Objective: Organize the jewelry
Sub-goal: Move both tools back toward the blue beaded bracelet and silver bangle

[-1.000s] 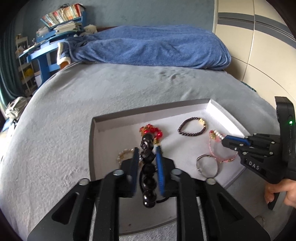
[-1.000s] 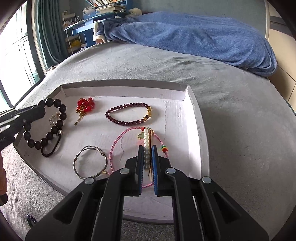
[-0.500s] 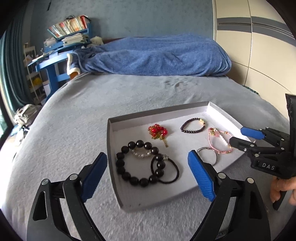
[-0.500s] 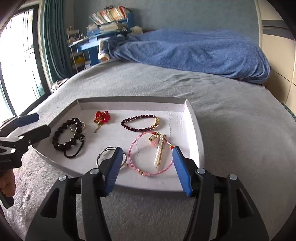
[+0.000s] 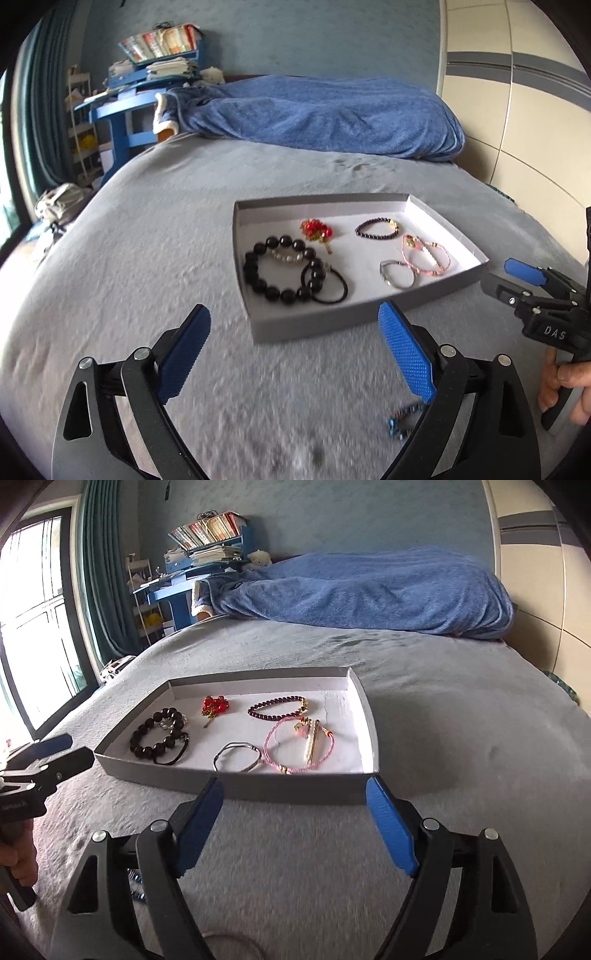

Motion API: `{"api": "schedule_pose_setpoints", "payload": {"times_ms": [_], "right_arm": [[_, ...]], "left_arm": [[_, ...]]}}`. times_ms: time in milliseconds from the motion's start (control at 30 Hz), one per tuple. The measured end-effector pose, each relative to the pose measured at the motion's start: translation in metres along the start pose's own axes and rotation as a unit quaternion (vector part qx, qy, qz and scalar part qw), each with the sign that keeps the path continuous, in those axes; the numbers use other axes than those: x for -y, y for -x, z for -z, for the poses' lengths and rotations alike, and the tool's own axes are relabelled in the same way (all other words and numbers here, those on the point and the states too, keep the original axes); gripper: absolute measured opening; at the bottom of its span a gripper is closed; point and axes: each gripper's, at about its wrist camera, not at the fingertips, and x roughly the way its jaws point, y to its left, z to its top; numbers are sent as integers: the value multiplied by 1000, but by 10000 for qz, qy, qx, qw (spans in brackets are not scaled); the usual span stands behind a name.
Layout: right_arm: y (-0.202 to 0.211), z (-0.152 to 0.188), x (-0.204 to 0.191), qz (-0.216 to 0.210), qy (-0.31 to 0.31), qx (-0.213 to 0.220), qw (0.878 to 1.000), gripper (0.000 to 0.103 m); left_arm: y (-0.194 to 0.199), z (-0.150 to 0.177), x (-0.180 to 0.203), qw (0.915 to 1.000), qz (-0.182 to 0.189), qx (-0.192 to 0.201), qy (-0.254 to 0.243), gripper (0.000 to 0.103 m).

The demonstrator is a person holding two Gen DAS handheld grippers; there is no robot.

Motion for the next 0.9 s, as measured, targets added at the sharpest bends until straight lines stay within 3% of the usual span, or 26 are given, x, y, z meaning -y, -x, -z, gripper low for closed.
{"api": "schedule_pose_setpoints", "payload": {"times_ms": [233,500,900], "right_arm": [[15,14,0,17,-31,-43,10000,80],[29,34,4,12,-127,-244,9996,81],[38,69,-14,-99,98,-838,9964,81]], "left_arm": [[14,24,1,9999,49,-145,58,92],[21,39,26,9983,397,-318,-300,92],[15,56,54,9937,528,-686,-715,92]]}}
